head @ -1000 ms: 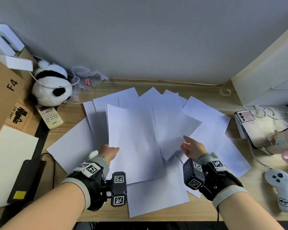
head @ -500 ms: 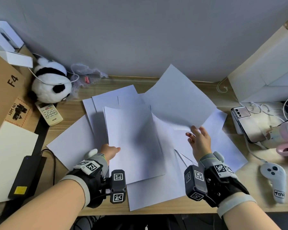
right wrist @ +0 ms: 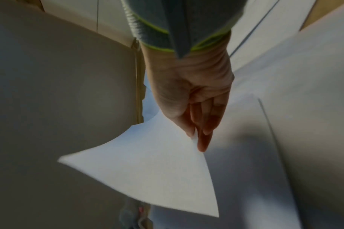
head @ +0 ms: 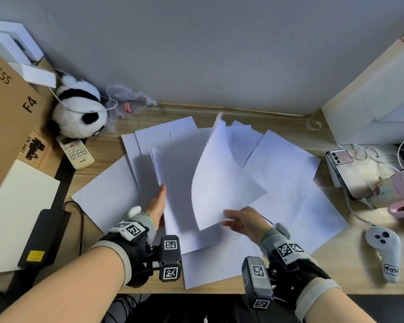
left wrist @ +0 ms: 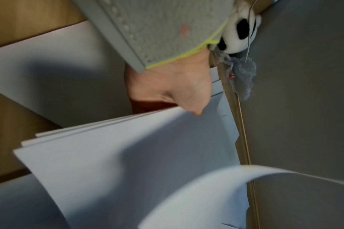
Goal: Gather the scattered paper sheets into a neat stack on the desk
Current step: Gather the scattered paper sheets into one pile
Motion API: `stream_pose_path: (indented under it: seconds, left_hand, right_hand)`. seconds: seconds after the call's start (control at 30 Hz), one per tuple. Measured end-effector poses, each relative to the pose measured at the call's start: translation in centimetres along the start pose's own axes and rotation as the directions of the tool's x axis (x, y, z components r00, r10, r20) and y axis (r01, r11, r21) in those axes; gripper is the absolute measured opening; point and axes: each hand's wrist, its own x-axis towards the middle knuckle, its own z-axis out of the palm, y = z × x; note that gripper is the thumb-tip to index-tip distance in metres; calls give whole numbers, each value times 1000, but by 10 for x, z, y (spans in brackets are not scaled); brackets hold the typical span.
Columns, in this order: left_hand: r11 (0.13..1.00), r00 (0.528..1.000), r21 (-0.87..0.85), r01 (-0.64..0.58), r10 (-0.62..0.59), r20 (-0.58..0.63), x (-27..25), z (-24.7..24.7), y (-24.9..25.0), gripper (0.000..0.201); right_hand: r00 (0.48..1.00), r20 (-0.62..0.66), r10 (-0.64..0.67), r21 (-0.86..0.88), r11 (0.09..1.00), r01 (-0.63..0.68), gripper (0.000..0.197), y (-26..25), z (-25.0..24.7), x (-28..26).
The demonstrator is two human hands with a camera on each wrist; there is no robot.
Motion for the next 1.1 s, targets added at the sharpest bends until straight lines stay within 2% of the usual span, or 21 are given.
stream_pose_path:
  seconds: [0.07,0.13,0.2,0.3,0.37,0.4,0.47,0.57,0.63,0.7,0.77,0.87,0.93,1.0,1.07,1.1]
  left_hand:
    - [993,999,-110,32,-34,-16,19,-2,-10,115]
    - [990,998,-125,59,-56,28,32,0,-17,123]
    - [998,997,-55,33,-29,78,11,2,-8,108]
    - [994,995,96,-57,48,93,-12,7,-1,53]
    - [977,996,195,-90,83,44,-7,6,-4,33]
    - [971,995,215,-102,99,24,-5,4,-4,31]
    - [966,994,234,-108,111,-2,-4,-3,-3,35]
    - [966,996,245,-82,84,2,1,-11,-4,39]
    - [961,996,263,-85,77,39,2,-11,-6,39]
    - [962,994,264,-75,52,93,-2,-7,-5,33]
    - [963,990,262,-59,23,138,-6,-1,-5,22]
    - [965,995,259,-32,5,104,-8,3,-1,24]
    - [973,995,228,20,-41,89,-7,5,1,18]
    - [977,990,195,80,-101,96,-4,7,1,10]
    - [975,990,206,80,-102,98,-4,9,-1,19]
    - [971,985,223,80,-111,128,-3,9,-2,31]
  right_hand:
    - [998,12,56,-27,998,-56,9,12,9,-1]
    - [995,40,93,-60,994,-90,9,22,17,-3]
    - [991,61,121,-102,988,-114,12,29,23,-5]
    - [979,113,172,-194,970,-148,14,32,25,-9]
    - [964,134,232,-306,935,-182,33,27,17,-12]
    - [964,95,247,-339,919,-202,43,23,11,-11]
    - [976,-72,208,-276,936,-220,51,14,-7,-5]
    - [937,-347,32,-117,990,-77,43,6,-35,9]
    - [899,-431,-74,-83,996,43,34,1,-47,18]
    - [874,-460,-154,-176,981,80,30,1,-51,25]
    - [890,-427,-162,-258,965,52,23,1,-49,31]
    - [944,-322,-76,-285,958,-20,30,2,-42,36]
    - [971,-239,-22,-331,942,-60,24,5,-37,35]
    - [988,-151,-3,-311,949,-45,20,11,-32,34]
    - [996,-89,8,-270,962,-32,24,17,-27,31]
    - [998,-65,-2,-250,968,-14,21,18,-24,26]
